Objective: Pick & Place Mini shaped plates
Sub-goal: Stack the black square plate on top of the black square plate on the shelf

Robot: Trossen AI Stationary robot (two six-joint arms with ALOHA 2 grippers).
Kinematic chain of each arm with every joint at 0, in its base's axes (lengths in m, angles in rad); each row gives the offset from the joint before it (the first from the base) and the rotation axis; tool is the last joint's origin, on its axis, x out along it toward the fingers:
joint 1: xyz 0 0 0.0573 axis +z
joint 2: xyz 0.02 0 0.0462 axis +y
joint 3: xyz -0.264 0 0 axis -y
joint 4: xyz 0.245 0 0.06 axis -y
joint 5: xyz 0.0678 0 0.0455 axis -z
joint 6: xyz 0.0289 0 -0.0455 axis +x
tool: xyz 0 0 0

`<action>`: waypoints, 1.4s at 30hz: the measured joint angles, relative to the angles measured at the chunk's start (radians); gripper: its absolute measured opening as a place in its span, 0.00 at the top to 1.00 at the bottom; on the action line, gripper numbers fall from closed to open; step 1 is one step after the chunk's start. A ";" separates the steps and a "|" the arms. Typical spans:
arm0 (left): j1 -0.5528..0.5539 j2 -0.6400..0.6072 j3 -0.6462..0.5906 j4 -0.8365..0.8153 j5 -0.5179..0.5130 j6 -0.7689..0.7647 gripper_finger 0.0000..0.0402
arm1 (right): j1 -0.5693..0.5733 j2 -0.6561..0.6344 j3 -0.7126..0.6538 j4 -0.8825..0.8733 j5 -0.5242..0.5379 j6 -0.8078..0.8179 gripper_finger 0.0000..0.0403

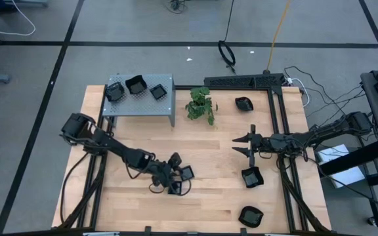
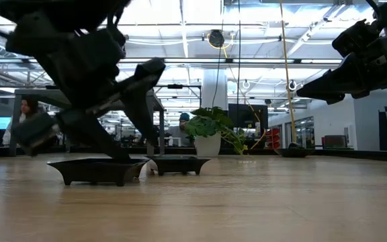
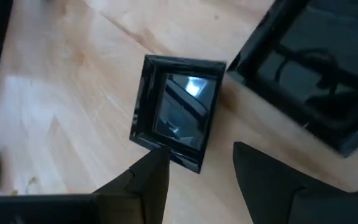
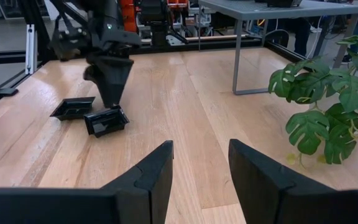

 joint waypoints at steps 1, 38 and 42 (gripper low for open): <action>0.005 0.010 0.000 0.008 0.000 0.027 0.55 | 0.000 0.000 0.000 0.000 0.000 0.000 0.64; 0.036 0.046 0.000 0.154 0.064 0.065 0.74 | 0.000 0.000 0.000 0.000 0.000 0.000 0.64; 0.030 0.046 0.000 0.159 0.103 0.053 0.74 | 0.000 0.000 0.000 0.000 0.000 0.000 0.64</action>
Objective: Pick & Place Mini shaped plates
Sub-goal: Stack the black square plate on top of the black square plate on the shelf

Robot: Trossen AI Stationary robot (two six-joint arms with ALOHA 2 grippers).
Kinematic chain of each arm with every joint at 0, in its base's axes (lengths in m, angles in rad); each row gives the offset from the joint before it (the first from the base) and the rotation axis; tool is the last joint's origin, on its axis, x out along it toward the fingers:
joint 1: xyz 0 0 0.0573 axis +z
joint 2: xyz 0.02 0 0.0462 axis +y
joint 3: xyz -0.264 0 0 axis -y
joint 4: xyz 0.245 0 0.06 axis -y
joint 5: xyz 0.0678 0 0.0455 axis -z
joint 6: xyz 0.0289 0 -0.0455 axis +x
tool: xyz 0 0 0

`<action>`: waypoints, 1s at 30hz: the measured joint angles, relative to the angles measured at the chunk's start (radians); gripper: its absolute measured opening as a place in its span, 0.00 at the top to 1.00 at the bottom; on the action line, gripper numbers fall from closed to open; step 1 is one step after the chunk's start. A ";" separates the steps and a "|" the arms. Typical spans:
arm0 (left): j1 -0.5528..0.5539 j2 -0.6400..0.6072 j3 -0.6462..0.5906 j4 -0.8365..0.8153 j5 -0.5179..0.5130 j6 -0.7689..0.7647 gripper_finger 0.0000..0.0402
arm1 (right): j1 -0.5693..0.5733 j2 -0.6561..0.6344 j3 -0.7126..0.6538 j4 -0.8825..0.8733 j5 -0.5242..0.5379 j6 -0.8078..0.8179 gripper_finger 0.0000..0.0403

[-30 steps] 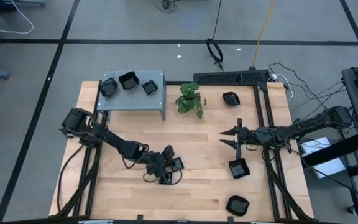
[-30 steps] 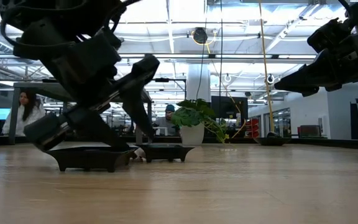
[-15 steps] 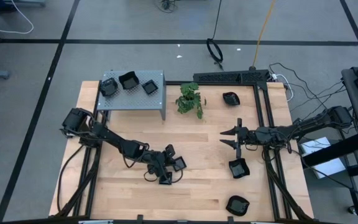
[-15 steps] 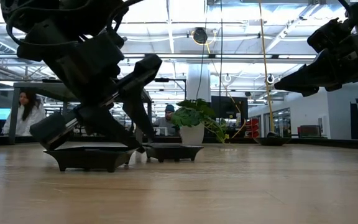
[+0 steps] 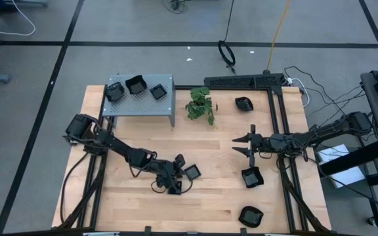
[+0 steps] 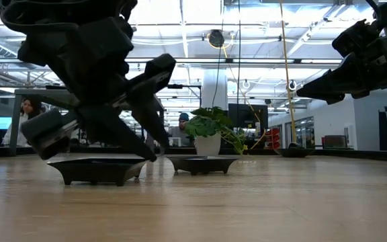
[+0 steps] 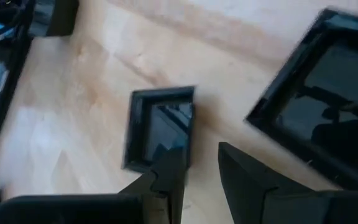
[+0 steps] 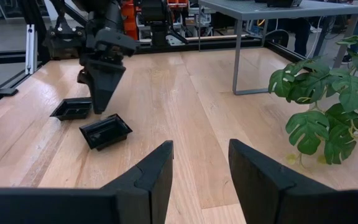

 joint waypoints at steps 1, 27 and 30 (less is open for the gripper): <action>0.000 0.000 0.000 -0.002 0.007 0.001 0.74 | 0.000 0.000 0.000 0.000 0.000 0.000 0.64; 0.029 0.101 0.088 -0.013 -0.004 0.060 0.74 | 0.000 0.003 0.000 -0.001 0.000 0.000 0.64; 0.035 0.116 0.123 -0.056 -0.004 0.054 0.74 | 0.000 0.006 0.000 0.000 0.000 0.000 0.64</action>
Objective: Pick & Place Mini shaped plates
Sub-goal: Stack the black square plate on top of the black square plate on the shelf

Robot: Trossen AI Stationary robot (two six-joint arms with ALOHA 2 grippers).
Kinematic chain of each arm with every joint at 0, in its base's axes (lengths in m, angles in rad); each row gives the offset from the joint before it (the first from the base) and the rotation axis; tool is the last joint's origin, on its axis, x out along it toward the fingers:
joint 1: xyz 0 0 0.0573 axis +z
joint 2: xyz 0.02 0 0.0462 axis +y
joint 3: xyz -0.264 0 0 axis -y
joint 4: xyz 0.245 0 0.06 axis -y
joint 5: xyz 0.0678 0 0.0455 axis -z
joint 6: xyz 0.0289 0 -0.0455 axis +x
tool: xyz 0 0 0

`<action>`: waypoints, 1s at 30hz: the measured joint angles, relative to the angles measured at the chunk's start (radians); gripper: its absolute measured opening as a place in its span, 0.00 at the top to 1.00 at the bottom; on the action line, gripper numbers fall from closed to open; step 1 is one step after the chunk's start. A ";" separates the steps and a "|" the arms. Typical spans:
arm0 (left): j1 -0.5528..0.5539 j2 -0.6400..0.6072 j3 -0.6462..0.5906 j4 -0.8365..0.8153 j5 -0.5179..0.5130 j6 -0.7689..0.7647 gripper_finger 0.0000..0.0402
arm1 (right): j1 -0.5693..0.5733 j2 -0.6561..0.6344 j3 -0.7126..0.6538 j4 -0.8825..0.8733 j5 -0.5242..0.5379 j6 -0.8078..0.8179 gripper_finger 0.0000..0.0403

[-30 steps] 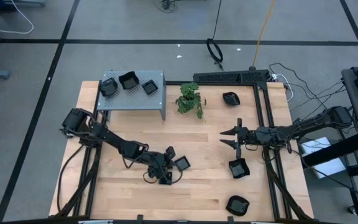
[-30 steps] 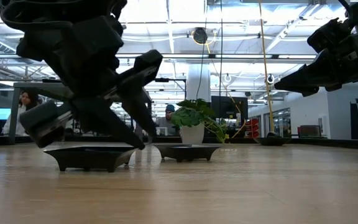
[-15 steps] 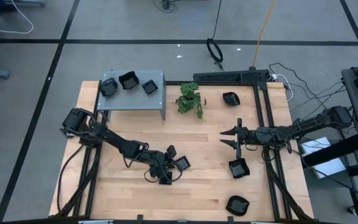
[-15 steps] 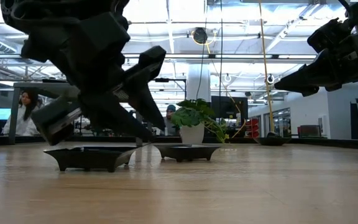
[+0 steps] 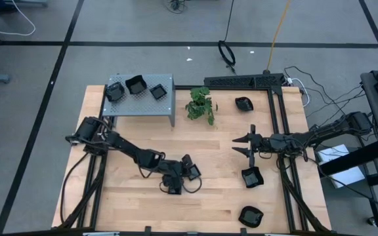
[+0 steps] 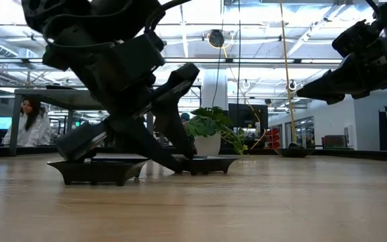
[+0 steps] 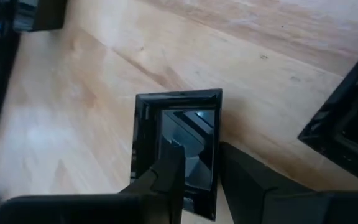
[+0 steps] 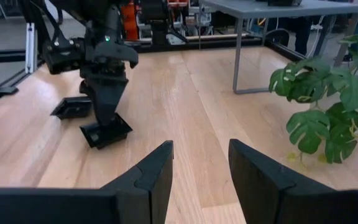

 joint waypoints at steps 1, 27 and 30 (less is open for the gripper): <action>0.002 0.000 0.010 -0.019 0.001 -0.002 0.75 | 0.000 0.000 0.000 -0.001 0.000 0.000 0.64; 0.012 -0.234 0.041 -0.062 -0.265 -0.300 0.99 | 0.000 0.004 0.000 0.001 0.000 0.000 0.64; 0.029 -0.320 0.041 -0.086 -0.431 -0.320 0.98 | 0.000 0.004 0.000 0.001 0.000 0.000 0.64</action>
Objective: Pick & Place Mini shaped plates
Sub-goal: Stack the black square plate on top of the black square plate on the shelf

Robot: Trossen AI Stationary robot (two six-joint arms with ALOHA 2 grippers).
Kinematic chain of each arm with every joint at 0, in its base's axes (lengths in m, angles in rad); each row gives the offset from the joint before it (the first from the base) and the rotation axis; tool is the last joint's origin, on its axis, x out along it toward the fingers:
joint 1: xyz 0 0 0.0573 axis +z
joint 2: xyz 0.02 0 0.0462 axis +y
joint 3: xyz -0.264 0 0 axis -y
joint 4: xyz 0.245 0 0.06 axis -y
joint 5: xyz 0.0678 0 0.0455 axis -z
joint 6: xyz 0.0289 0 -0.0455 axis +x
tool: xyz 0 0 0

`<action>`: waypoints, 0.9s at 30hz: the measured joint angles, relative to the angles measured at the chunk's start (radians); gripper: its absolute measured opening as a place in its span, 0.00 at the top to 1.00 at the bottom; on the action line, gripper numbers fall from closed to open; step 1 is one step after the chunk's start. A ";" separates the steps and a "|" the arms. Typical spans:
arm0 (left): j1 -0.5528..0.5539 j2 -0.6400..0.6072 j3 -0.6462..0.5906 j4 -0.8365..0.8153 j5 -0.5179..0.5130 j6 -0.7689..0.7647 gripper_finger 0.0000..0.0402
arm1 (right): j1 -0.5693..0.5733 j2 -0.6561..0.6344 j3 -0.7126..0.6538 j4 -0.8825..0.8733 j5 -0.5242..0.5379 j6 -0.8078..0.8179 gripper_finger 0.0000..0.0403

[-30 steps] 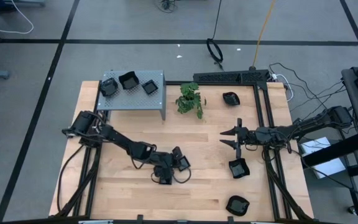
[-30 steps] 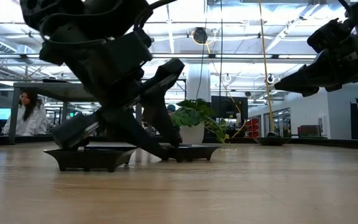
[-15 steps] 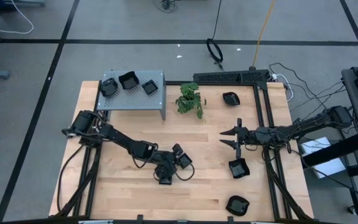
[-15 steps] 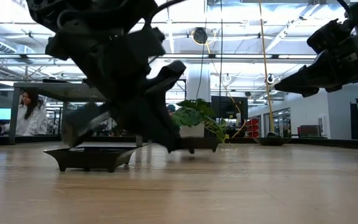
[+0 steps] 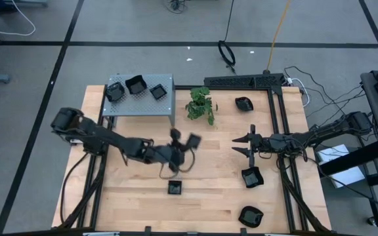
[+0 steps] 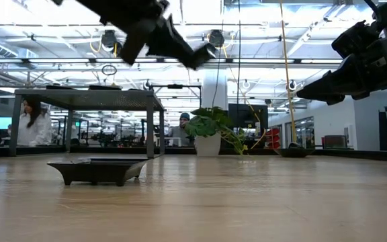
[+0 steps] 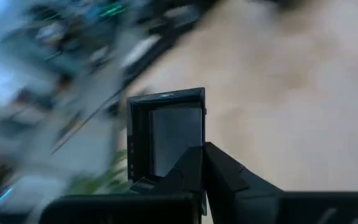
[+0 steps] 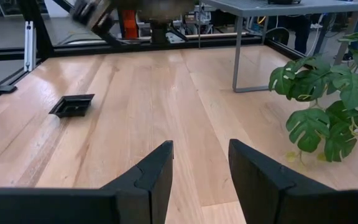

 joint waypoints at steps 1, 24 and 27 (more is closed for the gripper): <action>0.007 -0.025 0.000 -0.007 -0.056 -0.004 0.98 | 0.000 0.000 0.000 0.000 0.000 0.000 0.64; 0.601 -0.286 0.000 -0.411 -0.086 -0.339 0.98 | 0.000 0.000 0.000 0.000 0.000 0.000 0.64; 0.622 -0.286 0.000 -0.412 -0.067 -0.340 0.99 | 0.000 0.000 0.000 0.000 0.000 0.000 0.64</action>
